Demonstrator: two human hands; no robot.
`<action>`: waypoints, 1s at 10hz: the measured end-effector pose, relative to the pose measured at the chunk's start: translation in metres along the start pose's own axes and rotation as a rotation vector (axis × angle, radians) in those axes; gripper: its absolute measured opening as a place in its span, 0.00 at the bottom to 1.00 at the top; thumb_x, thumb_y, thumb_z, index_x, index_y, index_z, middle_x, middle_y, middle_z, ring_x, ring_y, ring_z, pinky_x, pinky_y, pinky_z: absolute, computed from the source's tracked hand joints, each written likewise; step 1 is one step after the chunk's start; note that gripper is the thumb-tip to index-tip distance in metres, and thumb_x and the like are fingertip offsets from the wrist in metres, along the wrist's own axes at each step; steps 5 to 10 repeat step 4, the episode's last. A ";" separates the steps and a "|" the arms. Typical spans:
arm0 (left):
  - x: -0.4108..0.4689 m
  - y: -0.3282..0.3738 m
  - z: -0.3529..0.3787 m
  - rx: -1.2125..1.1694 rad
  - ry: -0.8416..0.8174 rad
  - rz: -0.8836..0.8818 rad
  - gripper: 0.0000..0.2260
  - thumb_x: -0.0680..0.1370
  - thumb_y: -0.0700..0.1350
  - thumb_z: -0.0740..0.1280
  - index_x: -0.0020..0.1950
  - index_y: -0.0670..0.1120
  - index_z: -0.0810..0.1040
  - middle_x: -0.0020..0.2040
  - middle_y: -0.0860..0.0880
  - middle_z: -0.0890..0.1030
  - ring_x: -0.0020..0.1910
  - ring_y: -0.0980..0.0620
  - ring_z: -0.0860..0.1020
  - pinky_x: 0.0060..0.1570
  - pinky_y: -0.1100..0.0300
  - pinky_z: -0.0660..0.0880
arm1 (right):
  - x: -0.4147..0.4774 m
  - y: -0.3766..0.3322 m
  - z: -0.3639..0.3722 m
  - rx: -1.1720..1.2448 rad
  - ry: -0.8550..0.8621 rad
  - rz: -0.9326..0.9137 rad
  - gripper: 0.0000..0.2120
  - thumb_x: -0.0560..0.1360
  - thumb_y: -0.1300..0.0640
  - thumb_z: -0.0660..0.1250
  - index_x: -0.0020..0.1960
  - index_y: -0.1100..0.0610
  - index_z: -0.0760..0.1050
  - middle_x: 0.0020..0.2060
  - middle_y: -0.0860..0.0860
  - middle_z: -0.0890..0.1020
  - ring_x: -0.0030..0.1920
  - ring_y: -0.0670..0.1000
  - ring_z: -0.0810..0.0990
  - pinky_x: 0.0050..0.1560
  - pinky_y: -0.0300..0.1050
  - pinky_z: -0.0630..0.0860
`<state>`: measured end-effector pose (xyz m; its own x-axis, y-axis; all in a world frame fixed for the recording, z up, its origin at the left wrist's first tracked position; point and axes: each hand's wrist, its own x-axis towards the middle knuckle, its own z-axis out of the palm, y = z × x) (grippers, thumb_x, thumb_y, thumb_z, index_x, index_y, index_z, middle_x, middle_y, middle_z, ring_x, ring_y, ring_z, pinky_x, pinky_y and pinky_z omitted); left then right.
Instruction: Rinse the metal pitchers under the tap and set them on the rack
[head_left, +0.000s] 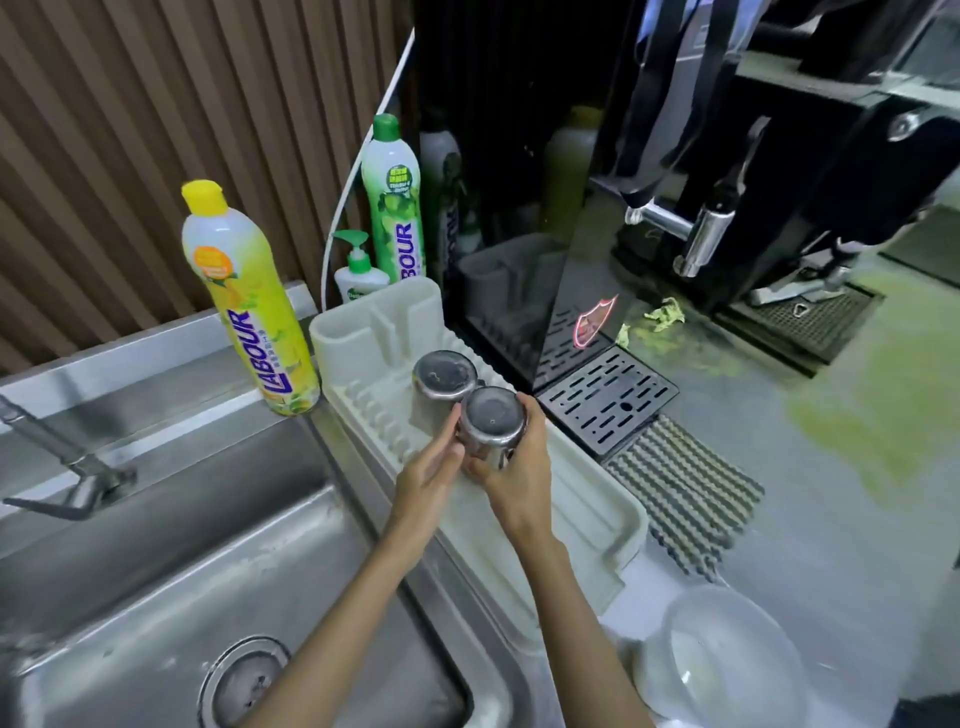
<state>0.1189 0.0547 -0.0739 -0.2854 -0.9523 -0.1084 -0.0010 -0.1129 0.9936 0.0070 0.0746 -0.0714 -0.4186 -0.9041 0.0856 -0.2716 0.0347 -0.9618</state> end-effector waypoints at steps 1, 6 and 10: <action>-0.003 -0.006 0.003 0.030 0.007 -0.003 0.19 0.71 0.58 0.65 0.59 0.75 0.67 0.58 0.68 0.76 0.65 0.59 0.72 0.69 0.50 0.67 | -0.004 0.007 0.002 -0.034 -0.006 -0.021 0.38 0.64 0.60 0.76 0.68 0.51 0.60 0.63 0.47 0.72 0.61 0.46 0.73 0.63 0.46 0.72; -0.010 -0.003 0.001 0.199 0.020 0.006 0.22 0.78 0.52 0.61 0.70 0.62 0.60 0.64 0.61 0.70 0.67 0.61 0.67 0.70 0.55 0.65 | -0.009 0.003 -0.002 -0.073 -0.054 -0.032 0.40 0.67 0.57 0.75 0.72 0.52 0.57 0.69 0.50 0.66 0.66 0.38 0.65 0.67 0.37 0.66; -0.010 -0.003 0.001 0.199 0.020 0.006 0.22 0.78 0.52 0.61 0.70 0.62 0.60 0.64 0.61 0.70 0.67 0.61 0.67 0.70 0.55 0.65 | -0.009 0.003 -0.002 -0.073 -0.054 -0.032 0.40 0.67 0.57 0.75 0.72 0.52 0.57 0.69 0.50 0.66 0.66 0.38 0.65 0.67 0.37 0.66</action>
